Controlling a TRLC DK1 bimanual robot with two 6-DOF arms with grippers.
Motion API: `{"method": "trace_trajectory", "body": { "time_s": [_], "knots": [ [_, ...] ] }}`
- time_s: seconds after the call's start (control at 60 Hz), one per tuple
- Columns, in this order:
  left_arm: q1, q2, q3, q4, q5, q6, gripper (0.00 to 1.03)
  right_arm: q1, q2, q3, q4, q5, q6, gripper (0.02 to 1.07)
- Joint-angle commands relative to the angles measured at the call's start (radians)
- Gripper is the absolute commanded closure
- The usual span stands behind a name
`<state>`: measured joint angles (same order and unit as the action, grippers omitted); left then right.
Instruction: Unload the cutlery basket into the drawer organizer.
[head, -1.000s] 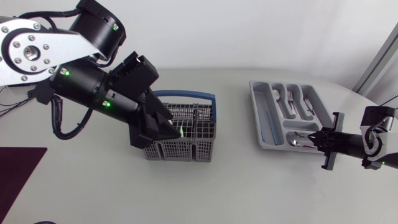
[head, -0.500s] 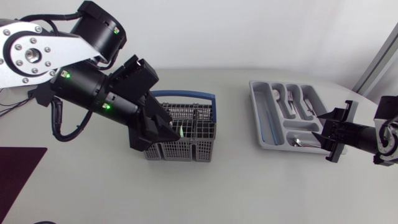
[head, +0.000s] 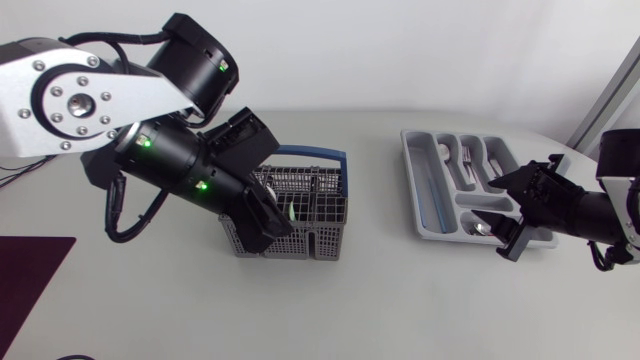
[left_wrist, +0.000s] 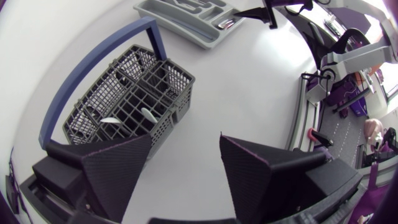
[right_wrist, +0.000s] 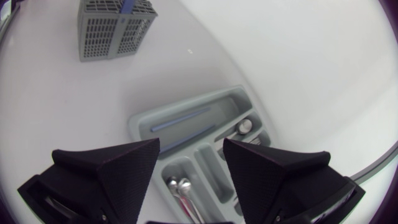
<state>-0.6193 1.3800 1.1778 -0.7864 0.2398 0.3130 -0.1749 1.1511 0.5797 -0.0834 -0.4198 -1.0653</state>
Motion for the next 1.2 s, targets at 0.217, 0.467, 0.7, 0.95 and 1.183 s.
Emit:
{"method": "trace_trajectory", "body": {
  "time_s": [0.217, 0.467, 0.7, 0.95, 1.183],
  "knots": [
    [0.036, 0.036, 0.034, 0.003, -0.051, -0.077, 0.10, 0.272, -0.199, 0.009, -0.148, 0.055, 0.337, 0.32],
    [0.075, 0.033, 0.016, 0.041, -0.083, 0.009, 0.10, 0.459, -0.303, 0.014, -0.223, 0.118, 0.461, 0.32],
    [0.105, 0.016, -0.017, 0.044, -0.083, 0.055, 0.10, 0.627, -0.277, 0.100, -0.268, 0.207, 0.665, 0.33],
    [0.113, -0.045, -0.113, 0.110, -0.080, 0.152, 0.10, 0.733, -0.047, 0.327, -0.366, 0.214, 0.898, 0.33],
    [0.112, -0.105, -0.204, 0.151, -0.071, 0.201, 0.10, 0.816, 0.165, 0.477, -0.429, 0.214, 1.030, 0.33]
  ]
}}
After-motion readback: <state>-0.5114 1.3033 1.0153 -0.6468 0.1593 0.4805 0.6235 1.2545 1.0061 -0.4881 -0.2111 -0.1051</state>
